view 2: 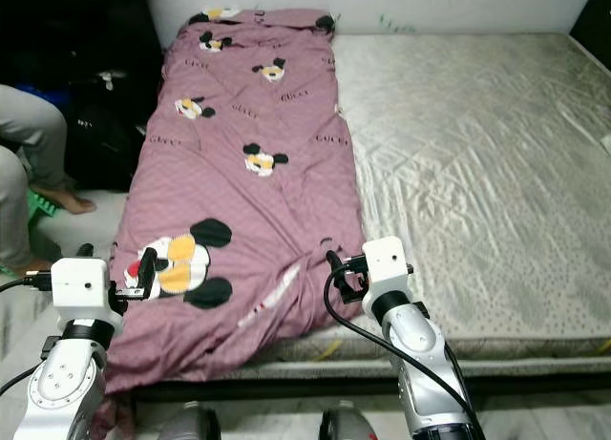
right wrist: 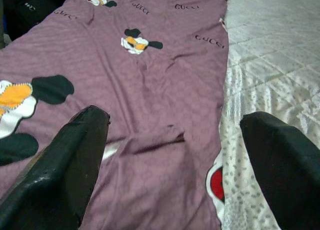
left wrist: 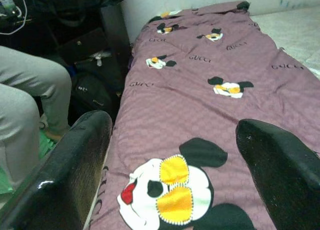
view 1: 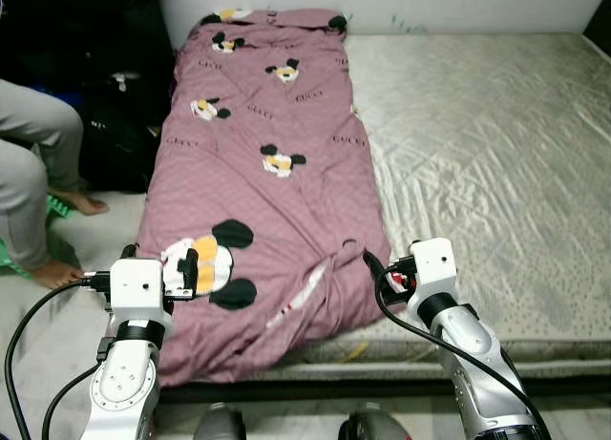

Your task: Clean up the room

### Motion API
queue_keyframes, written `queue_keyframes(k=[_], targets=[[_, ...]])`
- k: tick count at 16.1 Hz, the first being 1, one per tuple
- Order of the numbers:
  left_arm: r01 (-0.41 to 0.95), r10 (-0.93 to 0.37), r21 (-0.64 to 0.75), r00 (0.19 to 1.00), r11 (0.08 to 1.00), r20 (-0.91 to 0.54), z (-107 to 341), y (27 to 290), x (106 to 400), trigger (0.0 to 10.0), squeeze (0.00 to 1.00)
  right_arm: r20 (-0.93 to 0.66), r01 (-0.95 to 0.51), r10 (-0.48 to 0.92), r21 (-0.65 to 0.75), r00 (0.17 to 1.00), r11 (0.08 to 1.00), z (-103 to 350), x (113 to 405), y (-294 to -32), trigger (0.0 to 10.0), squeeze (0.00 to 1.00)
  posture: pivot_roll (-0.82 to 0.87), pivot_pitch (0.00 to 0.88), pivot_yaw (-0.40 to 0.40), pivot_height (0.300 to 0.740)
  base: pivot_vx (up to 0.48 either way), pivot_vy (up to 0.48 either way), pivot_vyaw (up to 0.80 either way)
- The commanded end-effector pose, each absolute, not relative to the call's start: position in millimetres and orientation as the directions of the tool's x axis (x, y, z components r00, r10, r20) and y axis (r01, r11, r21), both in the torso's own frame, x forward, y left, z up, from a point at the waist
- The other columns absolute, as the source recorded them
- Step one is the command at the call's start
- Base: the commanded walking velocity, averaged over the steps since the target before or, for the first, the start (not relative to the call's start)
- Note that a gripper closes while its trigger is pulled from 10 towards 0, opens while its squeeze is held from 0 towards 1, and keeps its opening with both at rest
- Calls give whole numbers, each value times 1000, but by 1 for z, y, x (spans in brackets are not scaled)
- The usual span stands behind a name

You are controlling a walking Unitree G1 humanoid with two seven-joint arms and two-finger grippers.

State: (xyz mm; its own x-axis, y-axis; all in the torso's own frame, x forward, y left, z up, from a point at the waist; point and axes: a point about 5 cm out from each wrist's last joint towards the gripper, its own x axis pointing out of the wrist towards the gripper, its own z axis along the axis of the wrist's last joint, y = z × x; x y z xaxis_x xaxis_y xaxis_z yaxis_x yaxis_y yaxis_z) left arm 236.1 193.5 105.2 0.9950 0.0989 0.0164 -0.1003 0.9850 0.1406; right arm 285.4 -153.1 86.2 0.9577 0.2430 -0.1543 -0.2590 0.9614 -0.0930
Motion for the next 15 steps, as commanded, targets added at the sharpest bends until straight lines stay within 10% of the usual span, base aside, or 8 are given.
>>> queue_keyframes(k=[1,15], targets=[[-108,110,157,994,982,-6,101,196,236,10000,0,-150,-252,237,-90,960,963,87,287,-153,10000,0,6,164,13,653,0,0,0],[-74,73,145,997,987,18,102,191,241,10000,0,-144,-277,261,-104,955,955,85,292,-150,10000,0,0,152,9,653,18,0,0]])
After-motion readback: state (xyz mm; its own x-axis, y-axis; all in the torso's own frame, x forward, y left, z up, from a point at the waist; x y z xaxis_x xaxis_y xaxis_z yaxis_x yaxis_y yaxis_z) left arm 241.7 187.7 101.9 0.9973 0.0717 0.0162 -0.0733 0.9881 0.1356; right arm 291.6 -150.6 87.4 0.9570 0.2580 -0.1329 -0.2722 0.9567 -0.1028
